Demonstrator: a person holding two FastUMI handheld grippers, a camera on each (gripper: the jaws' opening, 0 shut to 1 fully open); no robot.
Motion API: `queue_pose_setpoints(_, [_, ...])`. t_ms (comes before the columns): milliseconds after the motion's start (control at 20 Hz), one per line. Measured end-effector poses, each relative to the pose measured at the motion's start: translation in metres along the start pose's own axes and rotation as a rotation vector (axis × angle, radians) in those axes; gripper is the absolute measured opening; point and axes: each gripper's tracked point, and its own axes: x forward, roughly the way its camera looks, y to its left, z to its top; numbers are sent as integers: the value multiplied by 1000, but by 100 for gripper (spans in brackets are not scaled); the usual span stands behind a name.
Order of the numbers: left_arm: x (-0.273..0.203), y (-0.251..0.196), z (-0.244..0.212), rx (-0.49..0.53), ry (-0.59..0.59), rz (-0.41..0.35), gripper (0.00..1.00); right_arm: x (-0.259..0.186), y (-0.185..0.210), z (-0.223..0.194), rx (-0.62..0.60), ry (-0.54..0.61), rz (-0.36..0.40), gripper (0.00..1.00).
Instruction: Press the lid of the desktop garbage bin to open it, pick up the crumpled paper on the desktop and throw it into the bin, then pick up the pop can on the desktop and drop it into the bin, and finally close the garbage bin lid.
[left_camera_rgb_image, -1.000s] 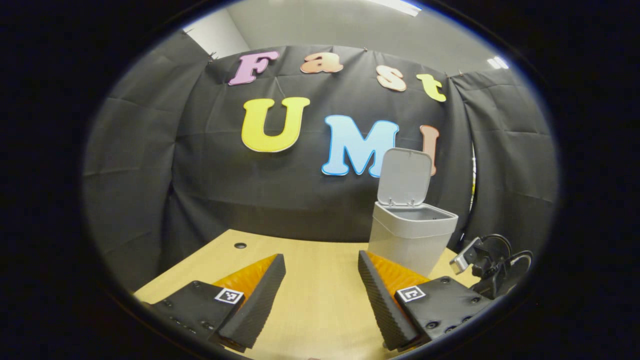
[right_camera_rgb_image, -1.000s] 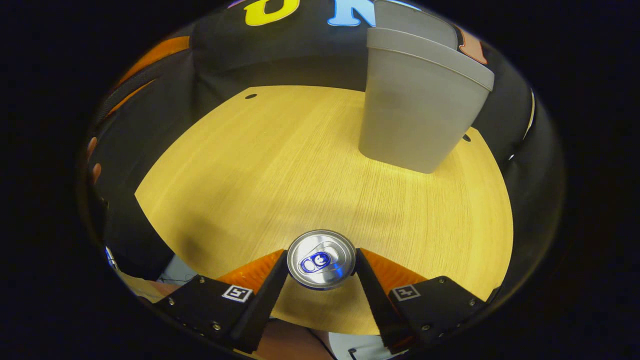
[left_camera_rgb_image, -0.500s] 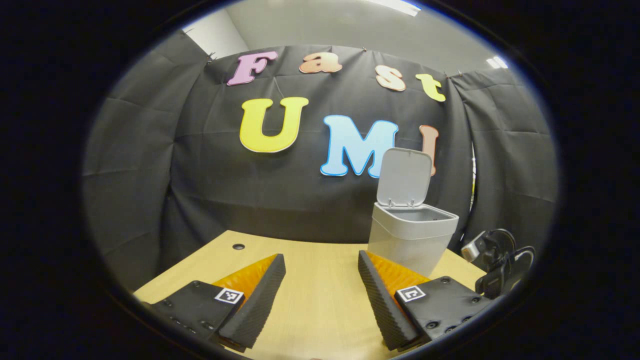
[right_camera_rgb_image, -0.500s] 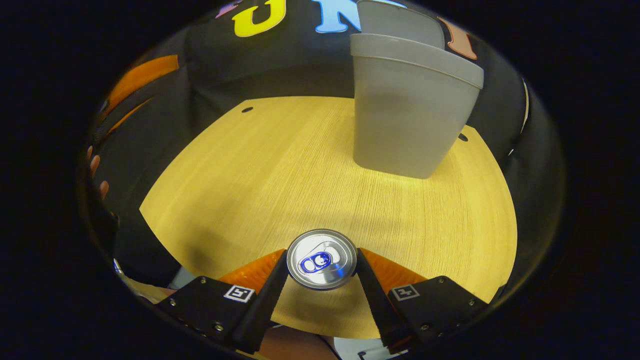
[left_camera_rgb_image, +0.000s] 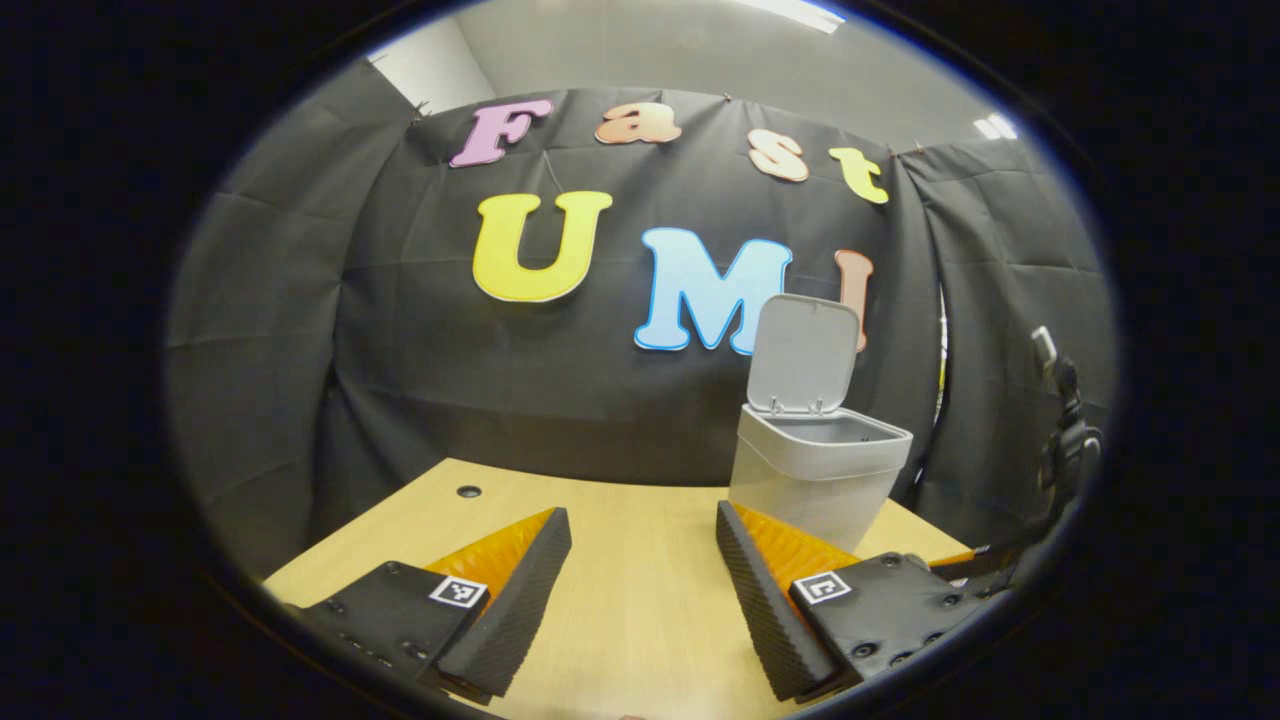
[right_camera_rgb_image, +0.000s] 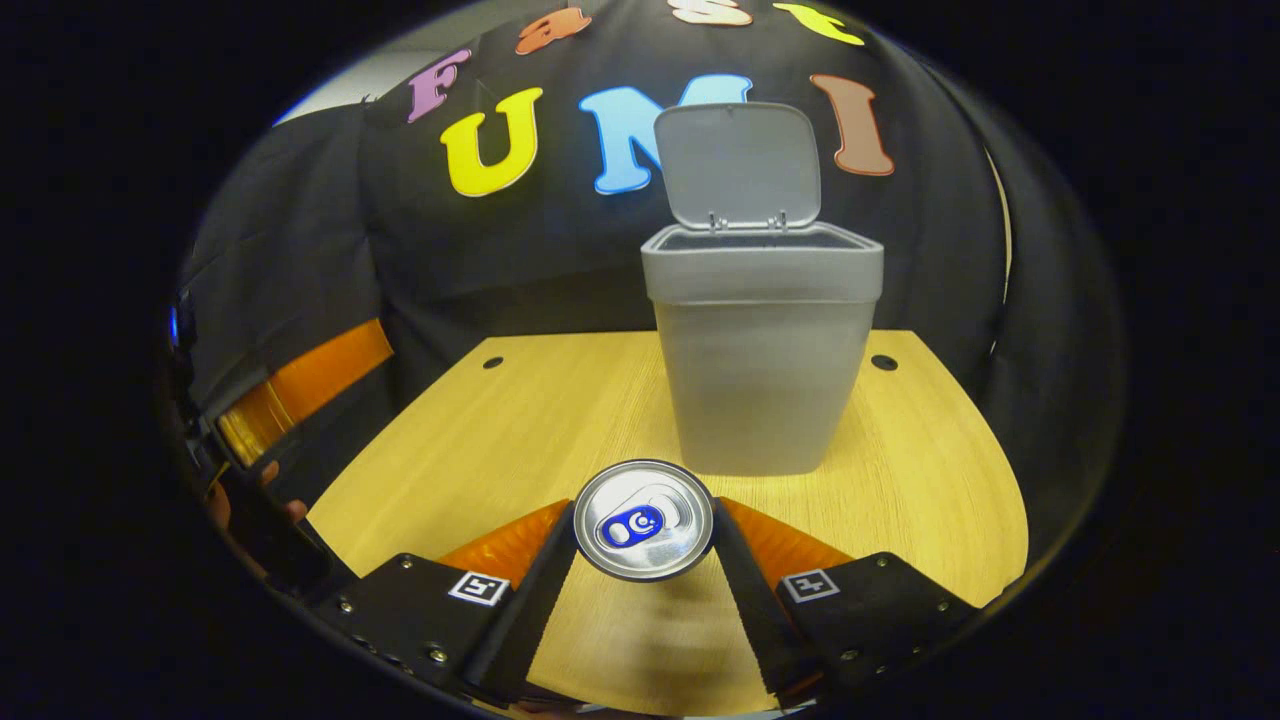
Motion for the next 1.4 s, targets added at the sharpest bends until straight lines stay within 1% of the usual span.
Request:
queue_pose_setpoints(300, [0,0,0,-2,0,1,96,-16,0,45,-23,-164,1,84])
queue_pose_setpoints(750, [1,-5,0,-5,6,-10,95,-16,-5,125,-64,-366,-16,83])
queue_pose_setpoints(1150, [4,0,-2,-13,9,5,96,-16,-14,169,-157,-506,-88,83])
queue_pose_setpoints(1300, [4,0,0,-9,3,9,96,-10,-24,184,-198,-538,-150,83])
queue_pose_setpoints(1400, [5,0,0,-2,-1,10,95,-1,-26,190,-205,-541,-170,83])
